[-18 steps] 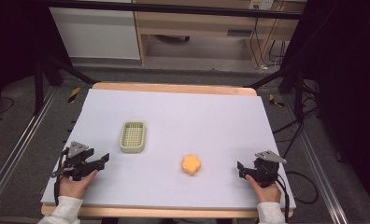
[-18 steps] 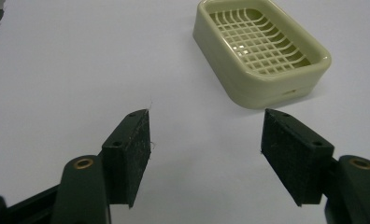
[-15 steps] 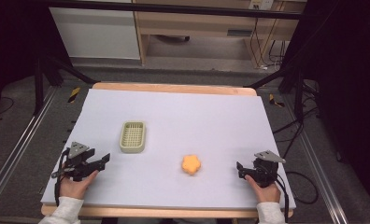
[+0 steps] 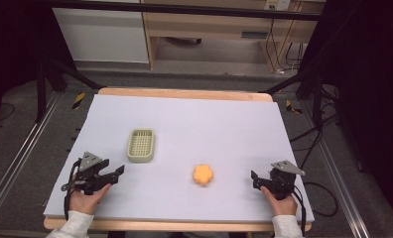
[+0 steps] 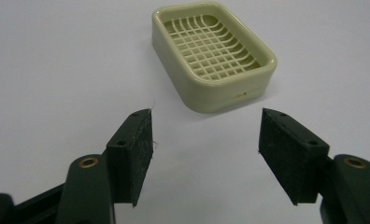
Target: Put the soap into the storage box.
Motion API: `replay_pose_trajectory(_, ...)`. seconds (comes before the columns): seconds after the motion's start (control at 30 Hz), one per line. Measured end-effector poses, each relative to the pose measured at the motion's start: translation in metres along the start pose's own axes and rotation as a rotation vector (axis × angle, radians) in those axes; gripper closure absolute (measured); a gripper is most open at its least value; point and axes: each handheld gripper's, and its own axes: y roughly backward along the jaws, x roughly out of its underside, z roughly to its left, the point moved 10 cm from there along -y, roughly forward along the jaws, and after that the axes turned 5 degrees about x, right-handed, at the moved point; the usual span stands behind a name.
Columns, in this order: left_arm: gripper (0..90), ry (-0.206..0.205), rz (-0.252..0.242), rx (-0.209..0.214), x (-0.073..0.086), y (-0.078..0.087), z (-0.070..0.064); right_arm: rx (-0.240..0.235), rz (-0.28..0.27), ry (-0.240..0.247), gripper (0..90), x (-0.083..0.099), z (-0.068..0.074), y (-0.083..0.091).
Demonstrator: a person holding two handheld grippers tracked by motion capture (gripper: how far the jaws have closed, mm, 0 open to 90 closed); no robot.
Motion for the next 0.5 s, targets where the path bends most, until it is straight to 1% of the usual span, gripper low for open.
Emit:
replay_pose_trajectory(0.13,35.2,-0.006,0.0,0.008,-0.001,-0.002,-0.005,-0.001,0.003,0.003,5.0,0.0,0.001,-0.001)
replay_pose_trajectory(0.2,35.2,-0.026,0.007,0.013,-0.001,-0.002,-0.01,-0.002,0.006,0.003,5.0,0.001,0.001,-0.001)
replay_pose_trajectory(0.23,35.2,-0.026,0.007,0.013,-0.001,-0.002,-0.01,-0.002,0.006,0.003,5.0,0.001,0.001,-0.001)
replay_pose_trajectory(0.27,35.2,-0.031,0.004,0.022,-0.002,-0.003,-0.014,-0.003,0.008,0.004,5.0,0.001,0.001,-0.001)
replay_pose_trajectory(0.33,35.2,-0.036,0.006,0.025,-0.002,-0.004,-0.016,-0.002,0.009,0.003,5.0,0.001,0.002,-0.001)
replay_pose_trajectory(0.37,35.1,-0.05,0.015,0.037,-0.002,-0.004,-0.019,0.007,0.009,0.008,5.0,0.001,0.001,-0.001)
replay_pose_trajectory(0.5,34.8,-0.055,0.012,0.042,-0.003,-0.005,-0.023,0.008,0.01,0.006,5.0,0.001,0.001,-0.001)
